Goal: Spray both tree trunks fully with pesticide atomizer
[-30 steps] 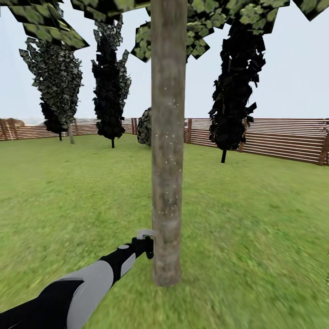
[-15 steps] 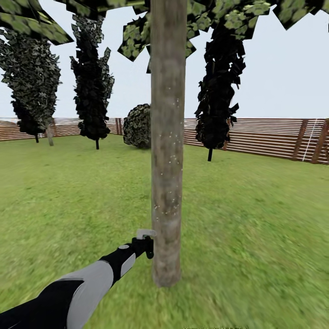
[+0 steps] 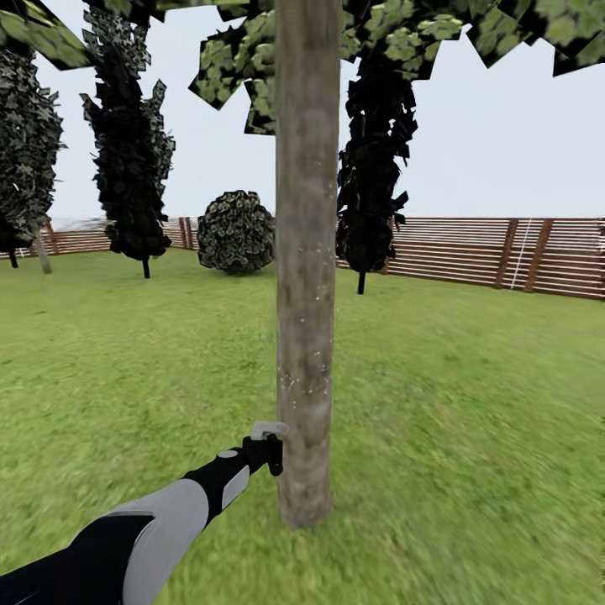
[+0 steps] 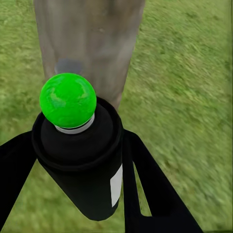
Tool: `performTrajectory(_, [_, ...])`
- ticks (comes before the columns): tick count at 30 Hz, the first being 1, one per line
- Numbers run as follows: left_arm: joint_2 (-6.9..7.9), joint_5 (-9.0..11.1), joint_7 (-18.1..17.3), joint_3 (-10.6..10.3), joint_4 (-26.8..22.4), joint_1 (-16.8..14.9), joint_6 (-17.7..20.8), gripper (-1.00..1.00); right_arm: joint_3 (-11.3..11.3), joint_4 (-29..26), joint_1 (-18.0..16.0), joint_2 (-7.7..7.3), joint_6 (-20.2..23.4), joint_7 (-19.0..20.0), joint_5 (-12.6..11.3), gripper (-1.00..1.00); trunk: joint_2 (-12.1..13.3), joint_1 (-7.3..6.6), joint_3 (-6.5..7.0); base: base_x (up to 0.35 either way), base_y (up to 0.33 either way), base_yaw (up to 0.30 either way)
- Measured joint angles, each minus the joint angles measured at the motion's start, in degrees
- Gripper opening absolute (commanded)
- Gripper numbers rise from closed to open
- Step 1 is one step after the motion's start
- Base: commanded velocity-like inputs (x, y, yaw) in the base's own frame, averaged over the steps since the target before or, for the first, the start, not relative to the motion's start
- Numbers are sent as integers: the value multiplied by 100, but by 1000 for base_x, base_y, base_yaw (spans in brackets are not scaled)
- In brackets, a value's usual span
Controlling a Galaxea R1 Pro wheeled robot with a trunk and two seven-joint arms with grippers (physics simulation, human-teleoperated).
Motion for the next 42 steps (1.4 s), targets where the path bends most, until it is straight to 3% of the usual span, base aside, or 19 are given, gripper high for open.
performTrajectory(25, [0, 0, -8, -1, 0, 0, -3, -100, -1, 0, 0, 7, 0, 0, 0, 100, 1, 1, 0, -19, 343, -269])
performTrajectory(33, [0, -16, -18, -12, 1, 53, -12, -100, -4, 0, 0, 7, -2, -4, 0, 100, 1, 3, 0, -303, 29, -212])
performTrajectory(39, [0, -11, 12, -14, -31, 146, -10, -100, -2, 0, -1, 7, -1, -5, 0, 100, 0, 0, 0, -25, -5, -8])
performTrajectory(42, [16, 34, 168, 12, -489, 147, 380, -100, -2, 0, -1, 7, -1, -5, 0, 100, 0, 0, 1, -3, -1, -1])
